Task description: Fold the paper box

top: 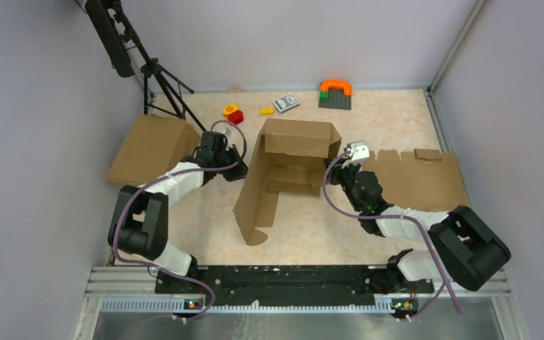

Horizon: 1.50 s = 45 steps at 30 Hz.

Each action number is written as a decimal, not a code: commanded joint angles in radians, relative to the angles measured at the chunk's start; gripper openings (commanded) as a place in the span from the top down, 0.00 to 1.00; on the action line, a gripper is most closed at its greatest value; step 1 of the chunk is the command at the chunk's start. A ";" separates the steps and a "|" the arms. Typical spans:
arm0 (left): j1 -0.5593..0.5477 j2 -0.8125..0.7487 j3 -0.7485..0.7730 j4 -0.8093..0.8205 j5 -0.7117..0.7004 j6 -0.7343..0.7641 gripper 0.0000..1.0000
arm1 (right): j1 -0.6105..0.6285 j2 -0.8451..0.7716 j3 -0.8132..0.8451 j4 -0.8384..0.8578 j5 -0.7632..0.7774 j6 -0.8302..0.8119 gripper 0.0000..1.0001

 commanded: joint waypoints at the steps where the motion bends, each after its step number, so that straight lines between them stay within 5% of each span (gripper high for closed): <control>1: -0.002 0.011 0.009 0.119 0.055 -0.007 1.00 | 0.012 0.005 -0.002 0.015 0.035 0.002 0.69; 10: -0.012 0.059 0.021 0.142 0.073 -0.004 1.00 | -0.017 0.072 0.029 -0.077 -0.021 0.036 0.66; 22: -0.081 0.102 0.011 0.179 0.076 -0.044 1.00 | -0.032 0.153 0.014 0.006 -0.084 0.099 0.83; 30: -0.110 0.137 0.002 0.228 0.078 -0.072 1.00 | -0.031 0.158 0.024 0.018 -0.083 0.116 0.85; 45: -0.134 0.097 -0.115 0.441 -0.030 -0.371 1.00 | -0.010 0.128 -0.001 0.042 -0.119 0.125 0.95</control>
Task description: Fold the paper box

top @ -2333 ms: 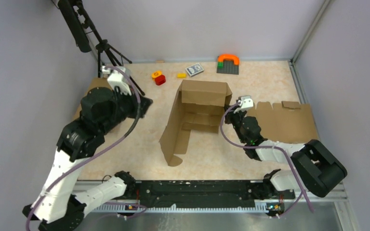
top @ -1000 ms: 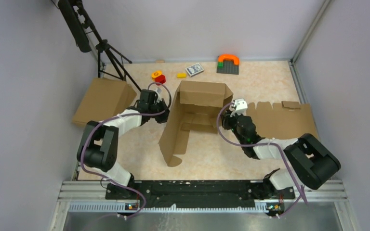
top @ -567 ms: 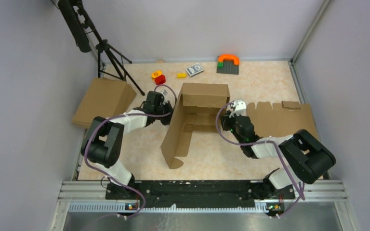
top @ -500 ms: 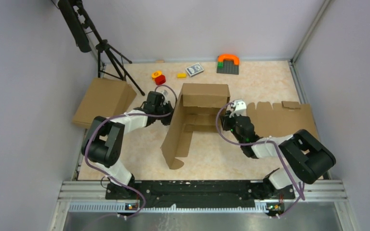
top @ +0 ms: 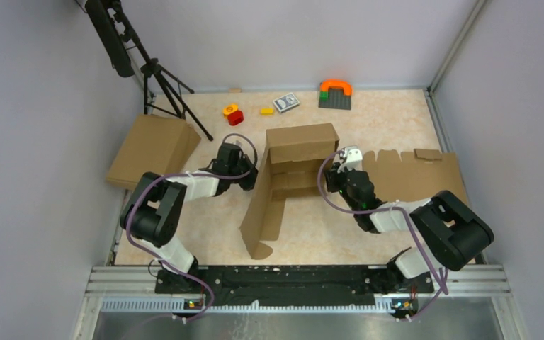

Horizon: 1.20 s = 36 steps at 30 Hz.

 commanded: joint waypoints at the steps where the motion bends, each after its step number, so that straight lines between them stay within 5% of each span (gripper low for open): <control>1: -0.014 -0.024 0.002 0.137 -0.032 -0.103 1.00 | 0.023 -0.026 0.002 0.072 -0.043 0.027 0.95; 15: -0.030 0.030 0.066 0.151 -0.107 -0.145 1.00 | 0.047 -0.059 -0.001 0.044 -0.048 -0.003 0.96; 26: -0.037 0.138 0.204 0.086 -0.068 -0.040 1.00 | 0.065 -0.132 -0.039 -0.025 -0.004 0.023 0.95; 32: -0.038 0.141 0.229 0.056 -0.071 -0.004 1.00 | 0.065 -0.132 -0.061 -0.004 0.004 0.036 0.72; 36: -0.037 0.146 0.247 0.029 -0.061 0.023 1.00 | 0.065 -0.149 -0.085 0.007 0.019 0.031 0.70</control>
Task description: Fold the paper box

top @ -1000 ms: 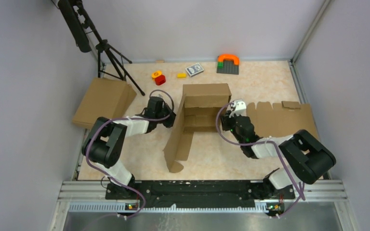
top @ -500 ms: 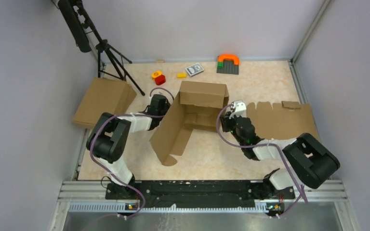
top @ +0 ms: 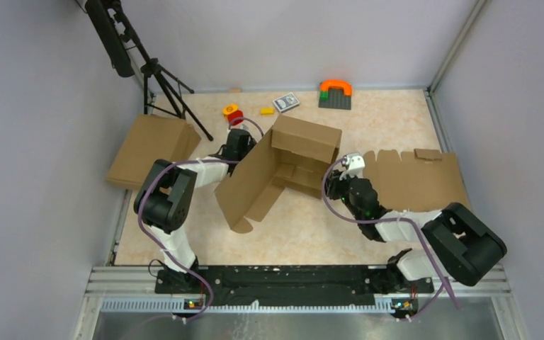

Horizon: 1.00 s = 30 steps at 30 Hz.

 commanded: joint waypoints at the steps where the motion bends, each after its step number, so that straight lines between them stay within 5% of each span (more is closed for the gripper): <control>1: -0.011 0.004 0.047 -0.015 0.039 0.051 1.00 | 0.019 -0.047 -0.025 0.056 -0.010 0.012 0.68; 12: -0.004 -0.030 0.086 -0.116 0.010 0.127 1.00 | 0.017 -0.117 -0.040 0.004 0.024 -0.006 0.59; 20: 0.032 -0.085 0.096 -0.237 -0.006 0.211 1.00 | 0.015 -0.114 -0.030 -0.018 0.055 0.001 0.68; 27: 0.130 -0.241 0.068 -0.386 -0.051 0.308 0.92 | 0.015 -0.085 -0.013 -0.003 0.051 0.007 0.72; 30: 0.186 -0.351 0.029 -0.441 -0.054 0.334 0.83 | 0.015 -0.082 -0.009 -0.002 0.039 0.007 0.66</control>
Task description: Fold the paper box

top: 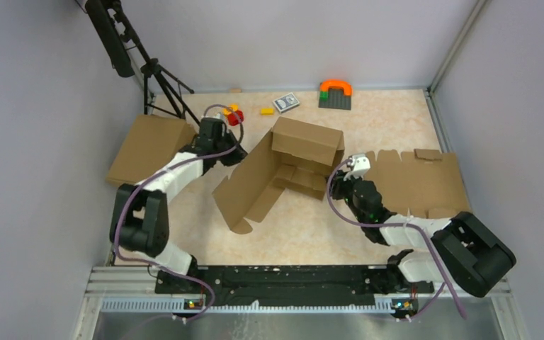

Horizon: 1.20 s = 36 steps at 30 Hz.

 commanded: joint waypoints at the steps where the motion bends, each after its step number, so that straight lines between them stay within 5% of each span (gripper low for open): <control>1: 0.072 -0.200 -0.057 -0.105 -0.029 0.081 0.80 | 0.014 0.007 0.027 0.024 -0.007 -0.001 0.60; 6: 0.097 -0.392 -0.080 -0.262 -0.051 0.143 0.63 | 0.012 -0.065 0.046 -0.083 -0.027 -0.040 0.41; 11: 0.097 -0.561 -0.075 -0.375 -0.049 0.173 0.33 | 0.011 -0.178 0.058 -0.202 -0.078 -0.055 0.36; 14: 0.097 -0.636 -0.076 -0.391 -0.046 0.176 0.25 | 0.011 -0.253 0.060 -0.274 -0.097 -0.052 0.32; 26: 0.097 -0.698 0.053 -0.515 -0.044 0.223 0.16 | 0.011 -0.581 0.177 -0.767 -0.096 0.034 0.19; 31: 0.097 -0.713 0.113 -0.559 -0.032 0.248 0.11 | 0.011 -0.579 0.407 -1.017 -0.095 0.069 0.10; 36: 0.097 -0.713 0.132 -0.572 0.030 0.294 0.09 | 0.009 -0.550 0.525 -1.088 -0.116 0.059 0.08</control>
